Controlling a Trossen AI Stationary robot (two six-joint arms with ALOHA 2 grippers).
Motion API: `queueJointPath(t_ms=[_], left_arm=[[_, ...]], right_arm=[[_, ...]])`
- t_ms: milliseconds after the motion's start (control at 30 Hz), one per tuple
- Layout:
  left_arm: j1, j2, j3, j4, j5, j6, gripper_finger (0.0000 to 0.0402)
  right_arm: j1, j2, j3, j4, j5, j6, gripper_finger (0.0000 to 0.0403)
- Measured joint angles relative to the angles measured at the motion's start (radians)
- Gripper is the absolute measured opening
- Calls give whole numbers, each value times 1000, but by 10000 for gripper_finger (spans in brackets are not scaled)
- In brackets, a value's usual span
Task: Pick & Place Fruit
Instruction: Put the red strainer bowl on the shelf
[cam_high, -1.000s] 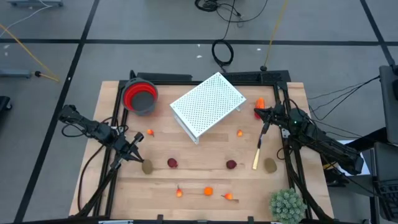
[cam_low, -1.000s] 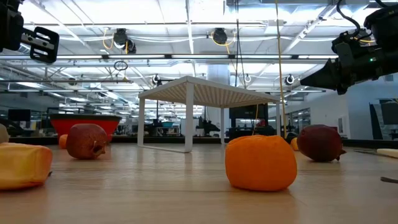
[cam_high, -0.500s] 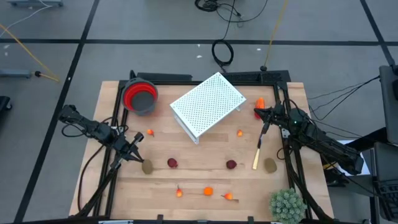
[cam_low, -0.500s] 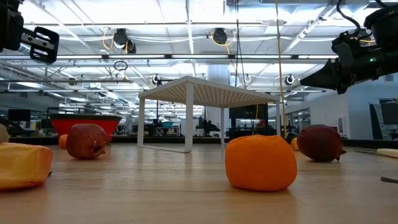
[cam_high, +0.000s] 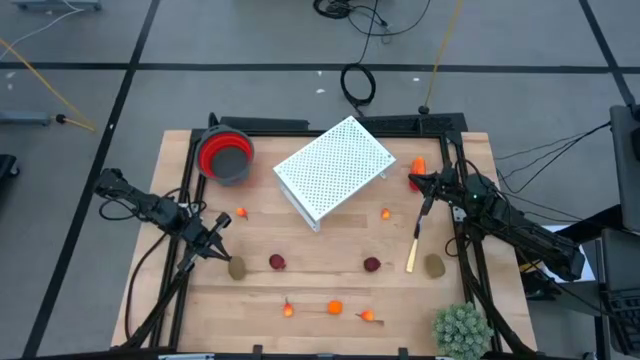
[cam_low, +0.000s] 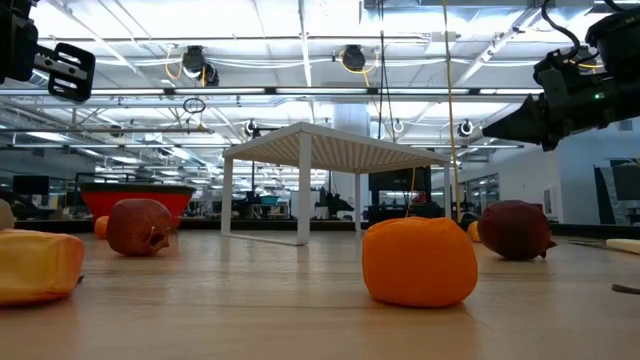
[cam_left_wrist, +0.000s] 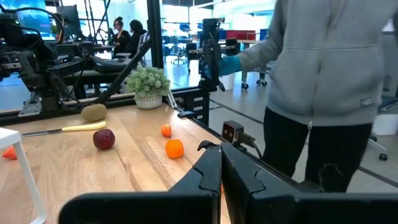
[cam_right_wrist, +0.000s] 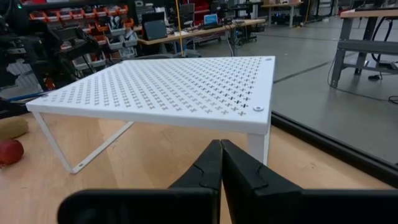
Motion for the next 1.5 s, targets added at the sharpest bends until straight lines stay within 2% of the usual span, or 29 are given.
queueJointPath(t_ms=[233,333,467,633,733,833,1000,1100,1233,1367,1500], left_arm=[[0,0,0,1,-39,10,8],[0,0,0,35,-107,44,8],[0,0,0,186,-235,171,8],[0,0,0,489,-456,307,8],[3,0,0,618,-585,311,8],[20,0,0,694,-671,265,8],[67,8,9,696,-688,145,8],[102,64,35,697,-689,128,8],[162,205,110,698,-692,170,8],[232,366,211,692,-725,132,8],[299,478,332,548,-733,42,8]], right_arm=[[0,0,-5,64,-2,0,0],[0,0,-5,83,-2,0,0],[0,0,-5,84,-1,0,0],[0,0,-4,87,-1,0,0],[0,0,-3,87,-1,0,0],[0,0,-2,90,-1,0,0],[0,0,-2,90,0,0,0],[0,0,0,90,0,2,0],[0,0,0,90,0,42,0],[0,0,0,90,0,62,0],[0,0,0,90,0,63,0]])
